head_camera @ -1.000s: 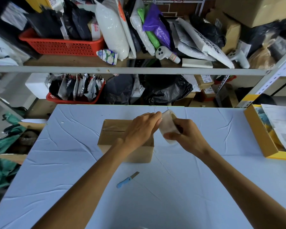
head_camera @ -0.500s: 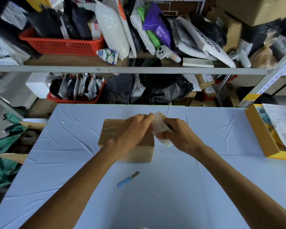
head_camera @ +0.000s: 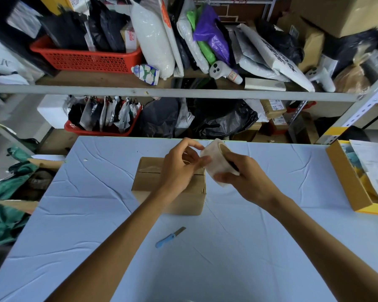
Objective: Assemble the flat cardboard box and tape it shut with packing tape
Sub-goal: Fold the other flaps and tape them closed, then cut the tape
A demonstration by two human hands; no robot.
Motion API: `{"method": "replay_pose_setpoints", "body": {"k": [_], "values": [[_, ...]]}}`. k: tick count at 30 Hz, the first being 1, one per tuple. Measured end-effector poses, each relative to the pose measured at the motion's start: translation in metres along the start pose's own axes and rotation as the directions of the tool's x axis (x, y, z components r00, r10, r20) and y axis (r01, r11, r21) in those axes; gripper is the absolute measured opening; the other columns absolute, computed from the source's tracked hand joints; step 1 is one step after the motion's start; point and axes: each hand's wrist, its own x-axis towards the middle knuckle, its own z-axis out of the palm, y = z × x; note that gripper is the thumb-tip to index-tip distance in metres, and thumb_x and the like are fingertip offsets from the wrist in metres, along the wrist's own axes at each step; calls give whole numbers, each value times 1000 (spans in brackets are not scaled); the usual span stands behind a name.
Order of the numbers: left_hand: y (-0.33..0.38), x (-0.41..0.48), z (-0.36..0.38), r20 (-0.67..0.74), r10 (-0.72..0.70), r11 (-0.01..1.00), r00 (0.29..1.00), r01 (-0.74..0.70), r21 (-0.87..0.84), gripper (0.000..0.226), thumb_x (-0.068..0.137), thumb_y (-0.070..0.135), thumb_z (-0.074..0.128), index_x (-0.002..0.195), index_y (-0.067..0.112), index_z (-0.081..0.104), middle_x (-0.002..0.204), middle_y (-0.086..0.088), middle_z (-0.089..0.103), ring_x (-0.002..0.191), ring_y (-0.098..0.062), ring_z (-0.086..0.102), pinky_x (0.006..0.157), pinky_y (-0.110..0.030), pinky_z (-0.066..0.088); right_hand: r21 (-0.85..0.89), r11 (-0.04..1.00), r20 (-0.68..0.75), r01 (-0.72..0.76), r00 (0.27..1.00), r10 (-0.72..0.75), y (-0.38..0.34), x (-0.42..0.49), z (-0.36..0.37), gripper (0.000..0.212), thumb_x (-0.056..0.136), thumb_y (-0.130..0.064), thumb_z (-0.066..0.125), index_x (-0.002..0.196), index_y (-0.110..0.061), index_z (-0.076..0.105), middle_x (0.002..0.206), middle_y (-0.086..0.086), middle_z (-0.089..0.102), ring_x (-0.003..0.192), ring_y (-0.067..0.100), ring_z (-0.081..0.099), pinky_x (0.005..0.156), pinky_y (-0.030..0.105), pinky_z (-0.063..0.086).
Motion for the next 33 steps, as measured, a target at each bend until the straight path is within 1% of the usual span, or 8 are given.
{"method": "replay_pose_setpoints", "body": {"k": [8,15,19,23,25,29,31,33], "values": [[4,-3,-1,-31,21,999,999,-20,29,25,74,32,77,93,22,64,85,14,65,79,-2,61,69,-12,51,-38,999,11,22,1000,-22,0,-4,1,42,86,-11,67,124,-9,51,97,1,57,73,4,53,59,6,41],[6,-6,-1,-34,176,980,984,-172,98,15,80,13,73,93,14,66,83,12,64,82,2,59,70,-6,47,-54,998,14,35,999,-34,1,-6,2,28,84,-11,68,109,-4,57,77,-6,53,62,9,48,54,14,37],[6,-9,-2,-20,254,959,967,-249,134,7,91,15,62,95,12,65,89,9,64,86,1,59,72,-7,46,-30,999,14,32,999,-31,5,-6,1,24,83,-13,68,102,-4,58,72,-9,51,61,11,43,53,14,34],[8,-10,2,39,329,889,944,-323,325,24,92,36,57,92,12,56,86,5,58,74,-5,55,65,-11,46,-46,998,42,52,998,-50,3,-6,1,23,83,-13,68,101,-4,58,76,0,56,64,18,44,55,21,36],[10,-9,3,99,341,825,935,-348,444,29,92,43,50,90,14,50,82,5,53,68,-7,49,58,-15,42,-61,995,61,75,996,-72,0,-6,1,20,84,-11,68,101,-7,59,80,-3,59,67,10,52,56,14,38],[12,-6,-1,238,380,717,894,-448,534,13,101,28,41,94,17,44,81,10,43,65,-21,54,52,-29,39,-66,996,110,67,992,-59,2,-7,-2,16,84,-16,65,99,-12,61,77,-12,55,64,5,51,57,11,37],[13,-6,-2,227,421,712,878,-475,518,14,101,23,41,91,14,46,79,10,41,62,-23,52,52,-30,39,12,997,105,76,991,-77,1,-10,-3,11,85,-18,61,88,-28,59,70,-18,55,64,3,50,57,10,37],[15,-7,-1,163,468,707,868,-479,521,17,99,17,46,84,8,49,73,8,38,55,-21,44,50,-27,34,44,993,64,114,991,-116,-6,-12,-2,27,86,-18,56,76,-42,48,69,-26,56,63,-1,51,57,6,36]]}}
